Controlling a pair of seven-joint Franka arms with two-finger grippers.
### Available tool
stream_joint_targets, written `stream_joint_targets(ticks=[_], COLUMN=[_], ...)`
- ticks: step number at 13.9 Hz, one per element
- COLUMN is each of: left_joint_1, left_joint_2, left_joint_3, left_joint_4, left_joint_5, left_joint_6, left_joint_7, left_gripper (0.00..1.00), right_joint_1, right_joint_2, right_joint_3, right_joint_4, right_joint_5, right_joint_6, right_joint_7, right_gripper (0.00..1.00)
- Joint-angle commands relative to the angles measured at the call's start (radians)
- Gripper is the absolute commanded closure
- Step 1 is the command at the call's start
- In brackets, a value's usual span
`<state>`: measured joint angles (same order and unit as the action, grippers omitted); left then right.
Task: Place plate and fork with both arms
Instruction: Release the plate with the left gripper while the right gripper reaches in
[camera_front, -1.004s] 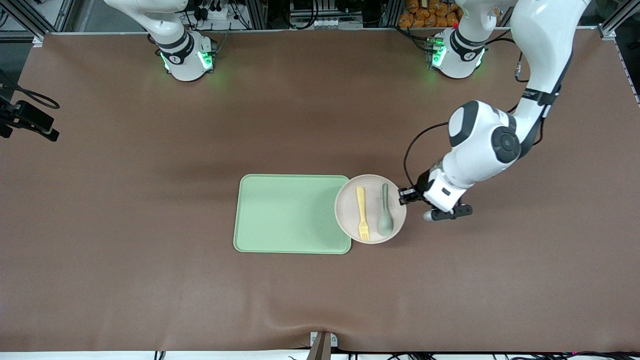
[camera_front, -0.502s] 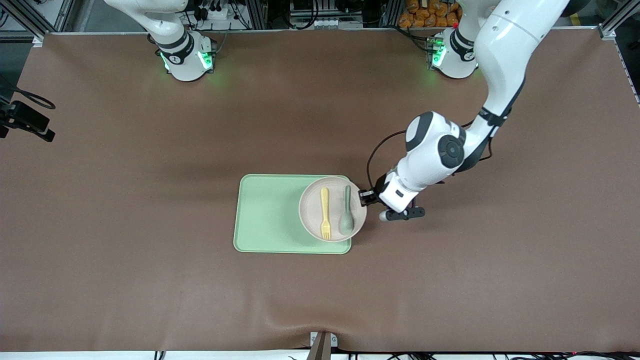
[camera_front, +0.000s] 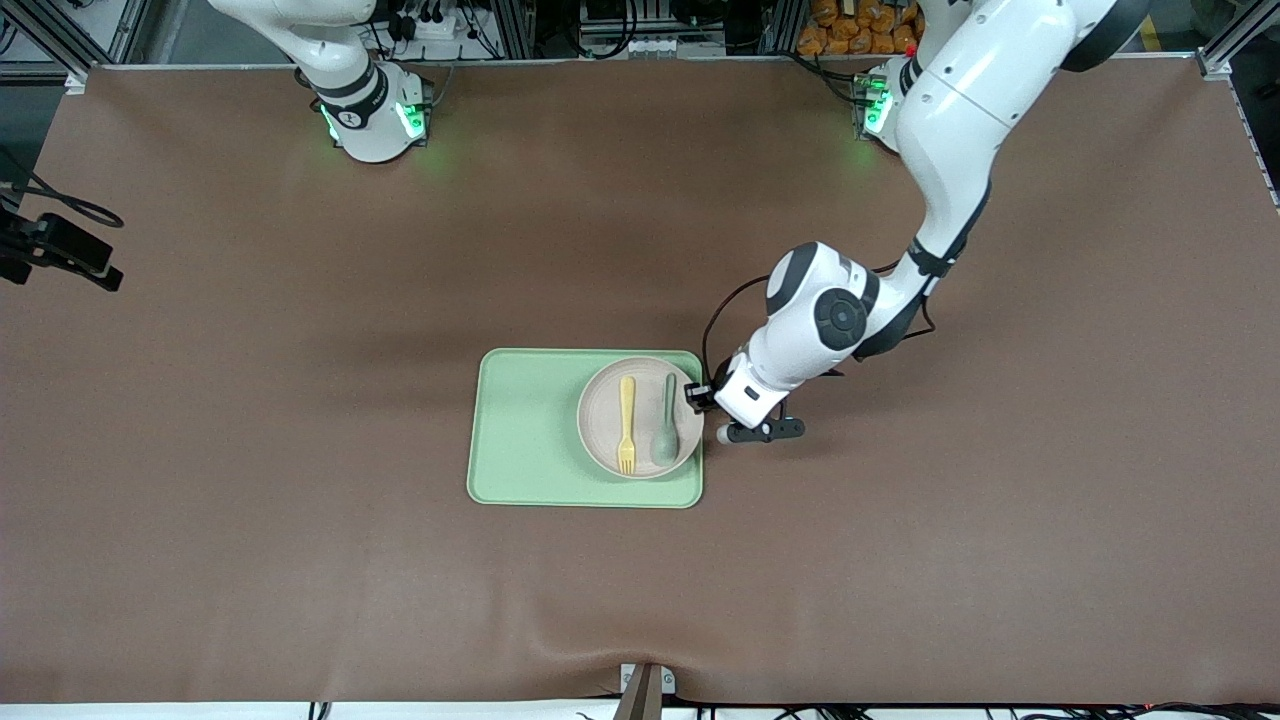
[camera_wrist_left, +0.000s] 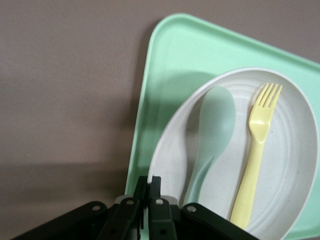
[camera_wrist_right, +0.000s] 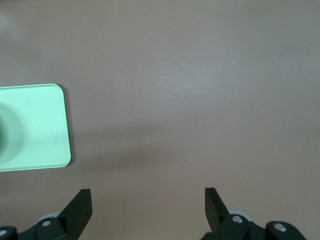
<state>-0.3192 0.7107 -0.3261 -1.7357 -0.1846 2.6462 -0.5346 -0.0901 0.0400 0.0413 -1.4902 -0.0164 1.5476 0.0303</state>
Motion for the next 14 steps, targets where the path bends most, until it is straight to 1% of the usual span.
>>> stream_joint_targets(ticks=[1,4,7,12,13,14], left_joint_1=[-0.067,-0.086,-0.084,-0.090,-0.089,-0.087], left_joint_2=[0.039,0.059,0.072,0.099,0.101,0.099], left_joint_3=[0.044,0.045,0.047,0.047,0.047,0.047], left_joint_4=[0.059,0.067,0.071,0.079,0.079,0.079], left_joint_5=[-0.010,-0.009,-0.009,-0.010,-0.010,-0.010], left_joint_6=[0.020,0.024,0.027,0.060,0.060,0.060], left_joint_7=[-0.043,-0.070,-0.070,-0.079,-0.079,-0.080], left_gripper=[1.00,1.00,1.00,1.00,0.62,0.12], right_joint_1=[0.007,0.012,0.021,0.035,0.036,0.046], right_joint_2=[0.014,0.027,0.037,0.070,0.086,0.099], right_joint_3=[0.005,0.005,0.006,0.006,0.008,0.008], right_joint_4=[-0.004,-0.004,-0.004,-0.002,-0.001,0.001], right_joint_5=[0.007,0.007,0.045,0.072,0.096,0.128], right_joint_6=[0.005,0.006,0.009,0.038,0.045,0.060], right_joint_7=[-0.007,0.005,0.014,0.023,0.023,0.023], right_gripper=[0.00,0.00,0.00,0.00,0.00,0.00])
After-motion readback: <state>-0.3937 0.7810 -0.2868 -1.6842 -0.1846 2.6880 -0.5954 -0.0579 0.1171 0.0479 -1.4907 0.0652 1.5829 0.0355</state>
